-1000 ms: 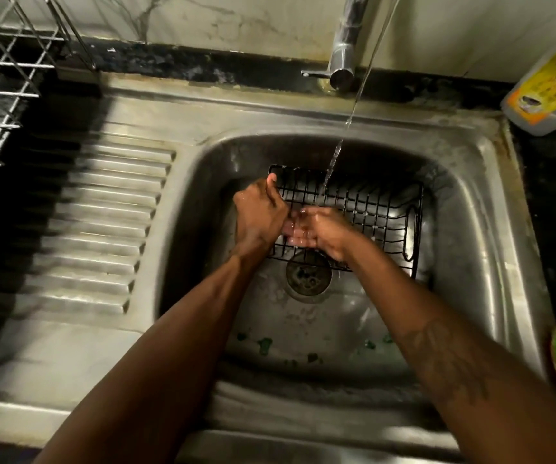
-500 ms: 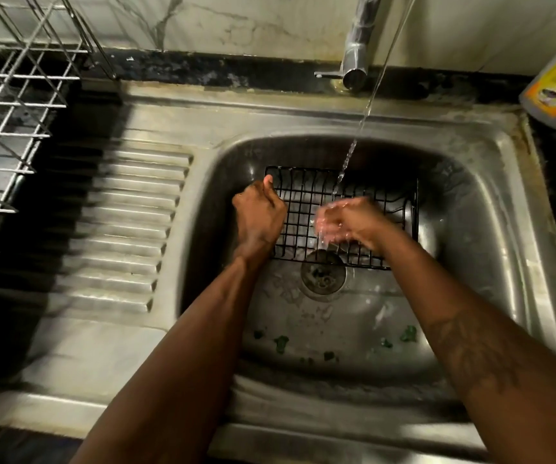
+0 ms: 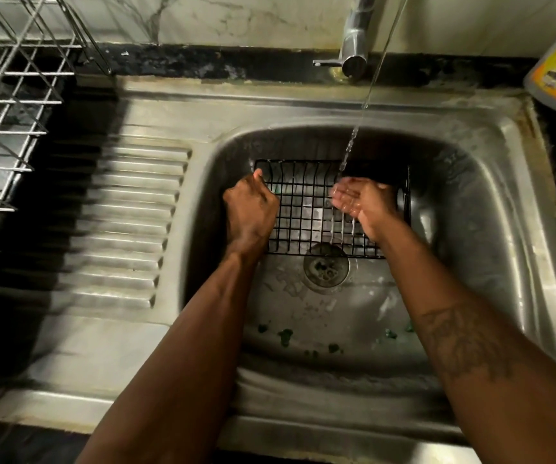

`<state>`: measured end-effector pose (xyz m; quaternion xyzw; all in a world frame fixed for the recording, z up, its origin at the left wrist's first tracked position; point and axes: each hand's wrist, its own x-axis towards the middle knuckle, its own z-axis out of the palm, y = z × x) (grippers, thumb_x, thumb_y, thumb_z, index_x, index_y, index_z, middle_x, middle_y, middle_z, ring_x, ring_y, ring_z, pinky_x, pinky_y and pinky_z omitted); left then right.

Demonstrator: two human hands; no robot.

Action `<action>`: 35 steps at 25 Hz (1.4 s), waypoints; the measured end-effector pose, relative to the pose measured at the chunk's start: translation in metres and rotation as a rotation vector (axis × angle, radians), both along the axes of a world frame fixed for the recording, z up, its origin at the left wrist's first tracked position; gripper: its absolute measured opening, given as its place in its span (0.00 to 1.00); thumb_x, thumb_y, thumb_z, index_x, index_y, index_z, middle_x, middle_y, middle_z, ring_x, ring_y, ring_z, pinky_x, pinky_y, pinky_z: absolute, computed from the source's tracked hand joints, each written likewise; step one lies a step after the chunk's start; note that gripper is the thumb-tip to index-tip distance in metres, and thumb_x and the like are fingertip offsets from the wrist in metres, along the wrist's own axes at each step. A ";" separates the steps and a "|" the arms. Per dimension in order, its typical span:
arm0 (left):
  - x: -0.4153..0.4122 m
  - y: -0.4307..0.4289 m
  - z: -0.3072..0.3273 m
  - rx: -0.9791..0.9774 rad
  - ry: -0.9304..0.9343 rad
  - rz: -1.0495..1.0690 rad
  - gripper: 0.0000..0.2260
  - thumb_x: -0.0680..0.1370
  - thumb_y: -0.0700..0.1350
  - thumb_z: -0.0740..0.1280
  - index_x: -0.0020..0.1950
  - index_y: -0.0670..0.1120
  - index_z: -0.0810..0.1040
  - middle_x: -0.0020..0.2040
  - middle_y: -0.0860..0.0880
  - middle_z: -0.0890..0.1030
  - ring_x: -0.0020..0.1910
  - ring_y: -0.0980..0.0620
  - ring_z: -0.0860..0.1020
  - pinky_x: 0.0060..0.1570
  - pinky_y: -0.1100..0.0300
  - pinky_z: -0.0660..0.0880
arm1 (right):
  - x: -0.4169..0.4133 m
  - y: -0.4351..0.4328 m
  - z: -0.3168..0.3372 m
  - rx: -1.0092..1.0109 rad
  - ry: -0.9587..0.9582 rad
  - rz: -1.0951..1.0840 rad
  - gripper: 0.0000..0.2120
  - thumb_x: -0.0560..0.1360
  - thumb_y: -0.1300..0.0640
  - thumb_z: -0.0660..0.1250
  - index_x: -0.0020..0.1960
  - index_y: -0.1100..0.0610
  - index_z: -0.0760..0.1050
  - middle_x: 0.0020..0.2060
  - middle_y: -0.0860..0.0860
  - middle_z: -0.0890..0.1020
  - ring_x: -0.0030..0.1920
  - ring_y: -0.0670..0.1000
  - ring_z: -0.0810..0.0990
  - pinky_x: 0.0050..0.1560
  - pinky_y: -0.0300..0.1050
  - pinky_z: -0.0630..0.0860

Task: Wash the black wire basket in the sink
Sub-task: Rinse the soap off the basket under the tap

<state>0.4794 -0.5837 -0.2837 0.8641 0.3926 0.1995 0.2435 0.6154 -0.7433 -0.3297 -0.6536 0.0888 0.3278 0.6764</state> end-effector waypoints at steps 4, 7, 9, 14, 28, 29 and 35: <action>-0.007 0.003 0.004 0.005 0.000 0.031 0.20 0.85 0.46 0.55 0.47 0.38 0.83 0.45 0.36 0.84 0.44 0.34 0.81 0.43 0.50 0.67 | -0.030 -0.002 0.012 -0.281 0.018 0.640 0.06 0.79 0.63 0.68 0.55 0.63 0.81 0.48 0.58 0.87 0.47 0.56 0.87 0.47 0.49 0.84; -0.007 0.001 0.006 0.013 0.000 0.047 0.20 0.85 0.46 0.55 0.48 0.38 0.83 0.46 0.35 0.84 0.44 0.34 0.81 0.44 0.50 0.68 | -0.022 0.000 0.014 -0.231 -0.037 0.520 0.05 0.79 0.64 0.68 0.53 0.62 0.81 0.46 0.60 0.87 0.46 0.56 0.87 0.43 0.49 0.85; -0.007 0.000 0.006 0.024 -0.022 0.054 0.19 0.85 0.46 0.56 0.48 0.37 0.82 0.46 0.35 0.84 0.44 0.33 0.81 0.45 0.47 0.70 | -0.011 0.009 0.012 -0.027 -0.030 0.066 0.05 0.79 0.67 0.65 0.50 0.62 0.80 0.45 0.59 0.86 0.45 0.55 0.87 0.45 0.48 0.84; -0.007 -0.003 -0.004 0.013 -0.166 0.059 0.16 0.84 0.47 0.57 0.45 0.40 0.80 0.39 0.38 0.83 0.37 0.35 0.80 0.34 0.56 0.60 | -0.027 0.002 0.011 -0.030 0.035 0.271 0.08 0.80 0.64 0.67 0.57 0.62 0.80 0.50 0.58 0.86 0.50 0.55 0.87 0.53 0.52 0.83; 0.011 -0.036 -0.015 -0.024 -0.309 -0.047 0.14 0.85 0.44 0.58 0.45 0.41 0.77 0.33 0.44 0.78 0.28 0.44 0.72 0.35 0.60 0.57 | -0.030 -0.017 0.024 -0.232 -0.136 0.563 0.09 0.77 0.67 0.70 0.55 0.58 0.82 0.48 0.53 0.87 0.52 0.57 0.86 0.53 0.54 0.83; 0.013 -0.038 -0.015 -0.003 -0.321 -0.058 0.14 0.85 0.43 0.58 0.44 0.41 0.78 0.34 0.43 0.79 0.29 0.42 0.74 0.35 0.60 0.57 | -0.025 -0.014 0.029 -0.179 -0.179 0.388 0.09 0.77 0.67 0.69 0.55 0.58 0.82 0.48 0.54 0.87 0.50 0.58 0.86 0.52 0.55 0.83; 0.016 -0.041 -0.020 -0.041 -0.366 -0.070 0.14 0.85 0.43 0.59 0.43 0.40 0.77 0.33 0.43 0.78 0.30 0.51 0.67 0.34 0.57 0.58 | -0.025 -0.012 0.016 -0.096 -0.174 0.309 0.10 0.77 0.69 0.68 0.53 0.58 0.82 0.48 0.56 0.87 0.49 0.57 0.86 0.48 0.49 0.84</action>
